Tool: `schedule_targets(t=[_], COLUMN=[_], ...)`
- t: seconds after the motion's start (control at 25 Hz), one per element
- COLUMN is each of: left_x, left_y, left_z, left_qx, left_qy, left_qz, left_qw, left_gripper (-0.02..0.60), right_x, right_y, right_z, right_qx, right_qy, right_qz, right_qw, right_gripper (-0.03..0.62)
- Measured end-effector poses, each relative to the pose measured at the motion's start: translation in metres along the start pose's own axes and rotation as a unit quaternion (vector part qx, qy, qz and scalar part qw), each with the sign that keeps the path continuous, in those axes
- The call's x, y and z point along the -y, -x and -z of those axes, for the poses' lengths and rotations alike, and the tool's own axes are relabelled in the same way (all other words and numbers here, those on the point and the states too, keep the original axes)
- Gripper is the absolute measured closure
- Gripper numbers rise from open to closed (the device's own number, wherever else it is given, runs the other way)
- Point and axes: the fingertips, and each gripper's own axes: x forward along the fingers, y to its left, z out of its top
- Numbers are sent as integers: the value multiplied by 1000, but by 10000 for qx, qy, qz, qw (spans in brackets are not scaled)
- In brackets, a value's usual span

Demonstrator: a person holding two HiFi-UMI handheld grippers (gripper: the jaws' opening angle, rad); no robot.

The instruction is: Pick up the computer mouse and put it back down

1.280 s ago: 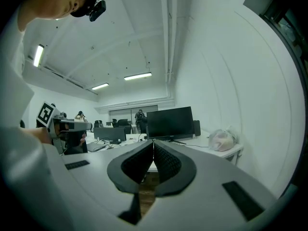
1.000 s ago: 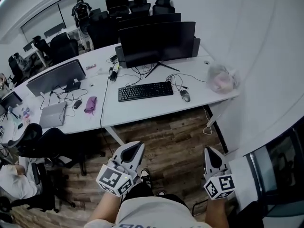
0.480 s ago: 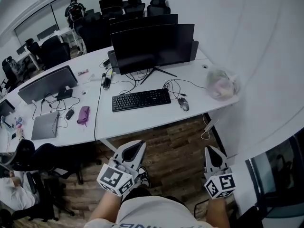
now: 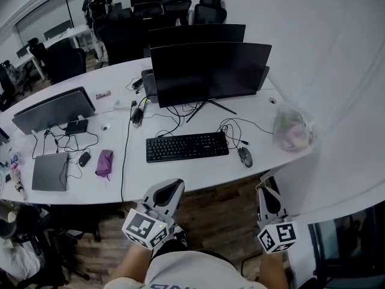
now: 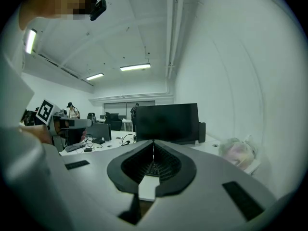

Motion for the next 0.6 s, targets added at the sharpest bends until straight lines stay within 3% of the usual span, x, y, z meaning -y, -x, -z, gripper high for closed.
schedule_targets(t=[0.28,0.6], left_x=[-65,-80], left_y=[-34,-65], left_z=[2,6], left_qx=[-139,-242], left_qy=[35,101], left_qz=[34,-44], left_qw=[9999,9996], left_gripper=[574,574], right_x=[-14,25], right_y=[-78,-107], right_z=[0,2], right_qx=[-110,-191], right_qy=[80,-34], right_qz=[-107,73], right_qw=[9999,9998], right_gripper=[572,572])
